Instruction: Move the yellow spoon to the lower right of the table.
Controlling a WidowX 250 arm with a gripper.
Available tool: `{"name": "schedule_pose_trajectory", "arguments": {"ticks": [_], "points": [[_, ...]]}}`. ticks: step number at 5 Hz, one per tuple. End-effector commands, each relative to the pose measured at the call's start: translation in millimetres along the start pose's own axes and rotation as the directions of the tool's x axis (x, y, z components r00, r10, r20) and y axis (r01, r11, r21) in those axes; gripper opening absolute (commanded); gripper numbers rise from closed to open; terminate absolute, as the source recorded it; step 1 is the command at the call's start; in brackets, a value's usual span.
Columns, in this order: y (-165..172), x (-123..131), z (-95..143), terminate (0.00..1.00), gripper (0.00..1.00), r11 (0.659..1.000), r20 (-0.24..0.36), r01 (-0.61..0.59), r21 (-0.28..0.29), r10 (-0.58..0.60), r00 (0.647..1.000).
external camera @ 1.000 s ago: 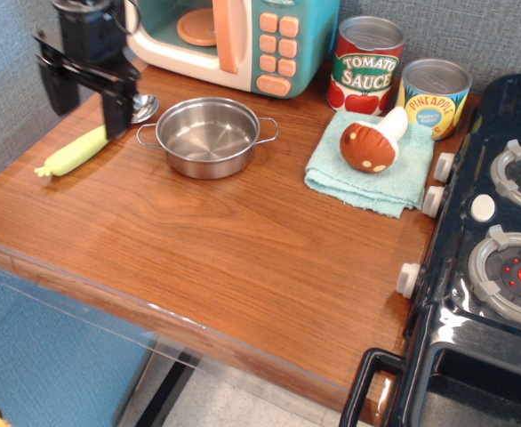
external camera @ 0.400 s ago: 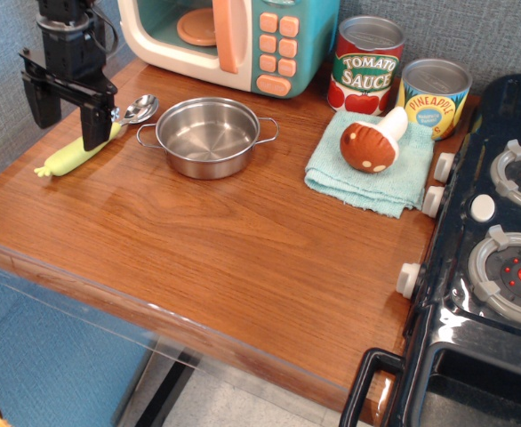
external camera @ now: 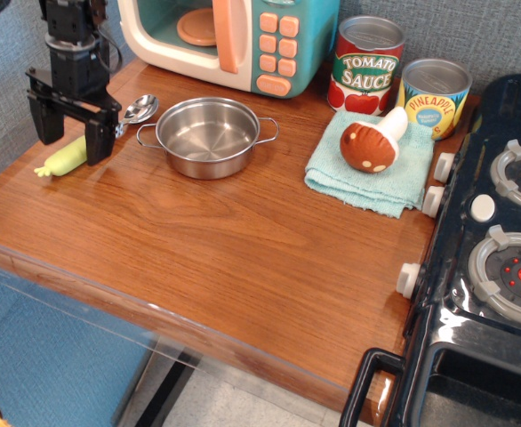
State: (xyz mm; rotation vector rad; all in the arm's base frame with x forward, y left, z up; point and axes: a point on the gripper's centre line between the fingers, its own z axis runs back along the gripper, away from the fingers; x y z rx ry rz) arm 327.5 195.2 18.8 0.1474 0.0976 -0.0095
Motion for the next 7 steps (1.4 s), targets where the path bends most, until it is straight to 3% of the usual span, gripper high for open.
{"name": "schedule_pose_trajectory", "arguments": {"ticks": [1,2,4,5,6,7], "points": [[1,10,6,0.0,0.0,1.0,0.029,-0.017,-0.025,0.017,0.999],[3,8,20,0.0,0.0,1.0,0.063,-0.025,-0.014,0.026,0.998],[-3,-14,83,0.0,0.0,0.99,0.191,-0.134,0.051,0.122,0.974],[-41,-22,100,0.0,0.0,0.99,0.209,-0.141,0.011,0.136,0.968],[-89,-28,103,0.0,0.0,0.997,0.255,-0.067,-0.045,0.076,0.964],[-138,-36,108,0.0,0.0,0.998,0.291,0.009,-0.067,0.011,0.957]]}}
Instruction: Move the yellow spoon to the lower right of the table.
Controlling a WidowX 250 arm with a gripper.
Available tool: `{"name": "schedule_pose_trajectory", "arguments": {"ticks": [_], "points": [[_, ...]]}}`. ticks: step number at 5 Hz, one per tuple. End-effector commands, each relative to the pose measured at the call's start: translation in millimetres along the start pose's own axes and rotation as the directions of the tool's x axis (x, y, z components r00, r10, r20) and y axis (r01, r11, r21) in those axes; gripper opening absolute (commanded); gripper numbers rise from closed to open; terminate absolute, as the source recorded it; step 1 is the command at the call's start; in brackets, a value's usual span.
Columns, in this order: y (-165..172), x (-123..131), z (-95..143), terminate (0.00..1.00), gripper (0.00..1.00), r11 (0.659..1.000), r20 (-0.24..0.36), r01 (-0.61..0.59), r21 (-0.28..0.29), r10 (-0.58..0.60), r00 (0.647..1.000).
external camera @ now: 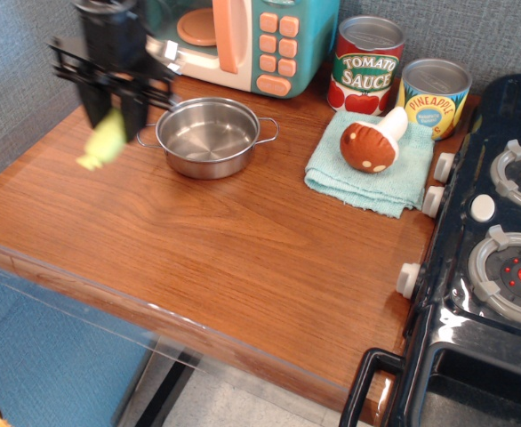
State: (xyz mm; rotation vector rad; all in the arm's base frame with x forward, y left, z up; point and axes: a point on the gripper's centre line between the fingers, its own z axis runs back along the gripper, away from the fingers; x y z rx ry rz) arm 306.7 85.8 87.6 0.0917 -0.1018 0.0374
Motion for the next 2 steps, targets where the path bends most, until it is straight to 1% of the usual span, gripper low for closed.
{"name": "schedule_pose_trajectory", "arguments": {"ticks": [1,2], "points": [[-80,-16,23,0.0,0.0,0.999,0.141,0.016,-0.047,-0.009,0.99],[-112,-15,2,0.0,0.0,0.994,0.083,0.062,-0.087,-0.055,0.995]]}}
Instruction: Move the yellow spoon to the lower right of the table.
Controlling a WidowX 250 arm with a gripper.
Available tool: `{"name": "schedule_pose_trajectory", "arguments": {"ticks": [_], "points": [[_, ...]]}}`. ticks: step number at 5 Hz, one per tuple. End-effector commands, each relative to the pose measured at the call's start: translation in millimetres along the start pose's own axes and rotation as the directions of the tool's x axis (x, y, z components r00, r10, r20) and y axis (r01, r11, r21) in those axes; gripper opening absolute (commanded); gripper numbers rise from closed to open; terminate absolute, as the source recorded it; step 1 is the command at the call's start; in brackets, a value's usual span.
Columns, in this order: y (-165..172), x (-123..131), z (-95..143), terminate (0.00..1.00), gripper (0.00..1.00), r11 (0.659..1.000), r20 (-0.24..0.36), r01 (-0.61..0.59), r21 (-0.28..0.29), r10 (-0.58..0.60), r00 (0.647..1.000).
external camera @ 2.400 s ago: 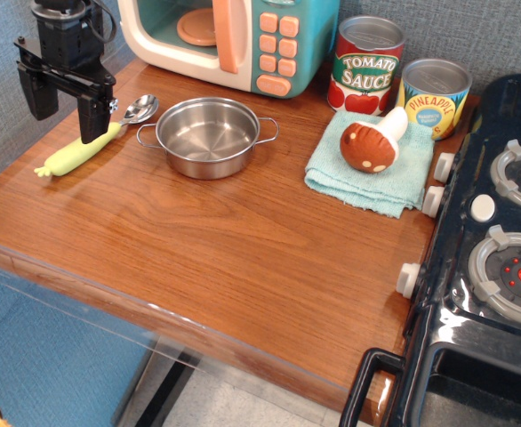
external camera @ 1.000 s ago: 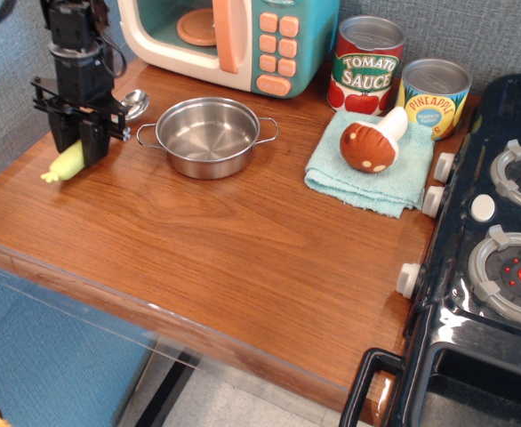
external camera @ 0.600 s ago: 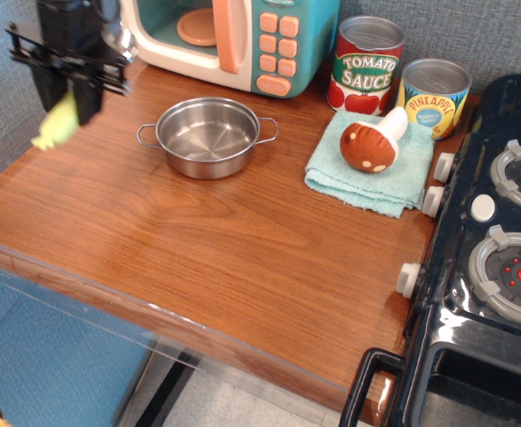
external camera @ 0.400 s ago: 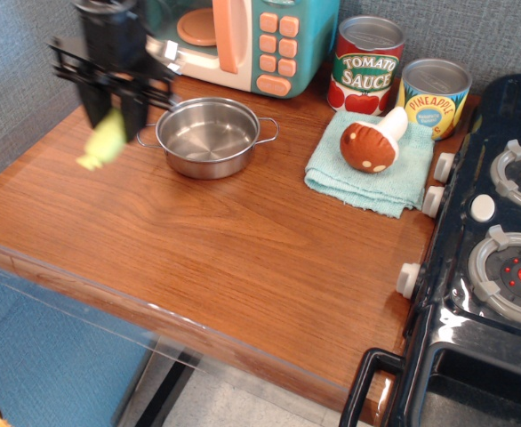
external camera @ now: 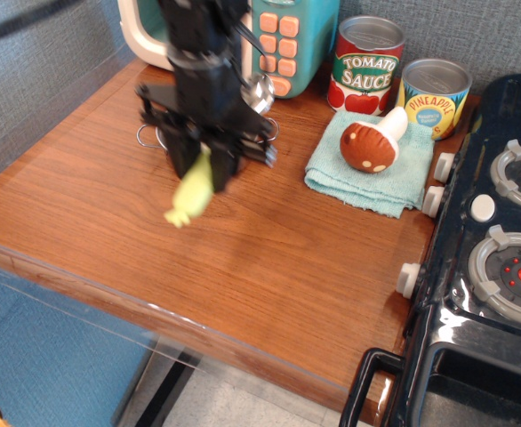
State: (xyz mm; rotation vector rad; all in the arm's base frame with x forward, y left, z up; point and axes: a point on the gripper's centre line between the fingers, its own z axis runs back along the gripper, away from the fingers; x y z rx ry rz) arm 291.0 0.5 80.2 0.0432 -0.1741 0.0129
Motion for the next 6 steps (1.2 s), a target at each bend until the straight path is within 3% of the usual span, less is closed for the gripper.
{"name": "schedule_pose_trajectory", "arguments": {"ticks": [1,3,5,6], "points": [[-46,6,-23,0.0,0.0,0.999,-0.016,0.025,-0.04,-0.026,1.0],[-69,-3,-44,0.0,0.0,0.999,-0.066,-0.003,-0.032,0.001,0.998],[-78,-13,-36,0.0,0.0,0.999,-0.036,-0.032,-0.032,0.031,0.999],[-81,-20,-30,0.0,0.0,0.997,-0.027,-0.044,-0.067,0.042,0.999]]}}
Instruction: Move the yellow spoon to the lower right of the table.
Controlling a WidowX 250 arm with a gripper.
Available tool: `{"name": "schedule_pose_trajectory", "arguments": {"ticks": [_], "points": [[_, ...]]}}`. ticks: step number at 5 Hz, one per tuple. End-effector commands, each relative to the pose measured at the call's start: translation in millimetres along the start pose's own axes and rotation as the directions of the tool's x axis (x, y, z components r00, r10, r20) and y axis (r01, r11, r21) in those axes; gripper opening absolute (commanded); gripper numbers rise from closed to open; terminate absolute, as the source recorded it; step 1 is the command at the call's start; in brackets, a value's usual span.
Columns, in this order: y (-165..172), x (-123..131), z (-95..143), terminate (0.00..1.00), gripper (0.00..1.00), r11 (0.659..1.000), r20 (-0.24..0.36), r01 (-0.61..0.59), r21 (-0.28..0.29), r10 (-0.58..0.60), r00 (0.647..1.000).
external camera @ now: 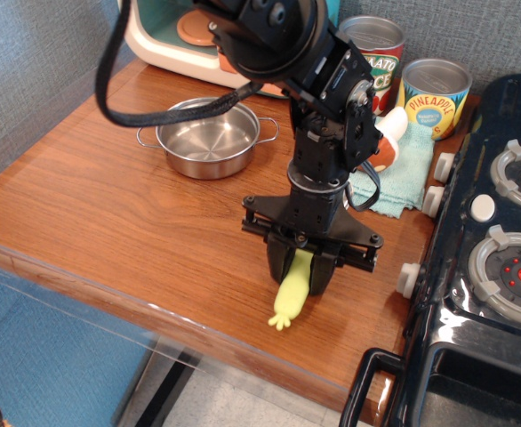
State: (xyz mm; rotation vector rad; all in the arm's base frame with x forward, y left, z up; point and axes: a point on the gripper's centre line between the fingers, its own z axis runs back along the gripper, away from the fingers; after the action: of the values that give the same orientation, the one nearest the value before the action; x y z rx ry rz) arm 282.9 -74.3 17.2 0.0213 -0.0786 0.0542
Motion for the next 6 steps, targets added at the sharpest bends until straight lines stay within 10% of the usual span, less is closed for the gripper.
{"name": "schedule_pose_trajectory", "arguments": {"ticks": [1,2,6], "points": [[-4,-8,29,0.0,0.0,0.997,0.063,-0.01,-0.075,0.015,0.998],[0,-8,28,0.0,1.0,0.995,0.057,-0.021,-0.095,0.026,0.998],[6,-21,55,0.0,1.0,0.997,0.201,0.01,-0.074,0.005,0.98]]}}
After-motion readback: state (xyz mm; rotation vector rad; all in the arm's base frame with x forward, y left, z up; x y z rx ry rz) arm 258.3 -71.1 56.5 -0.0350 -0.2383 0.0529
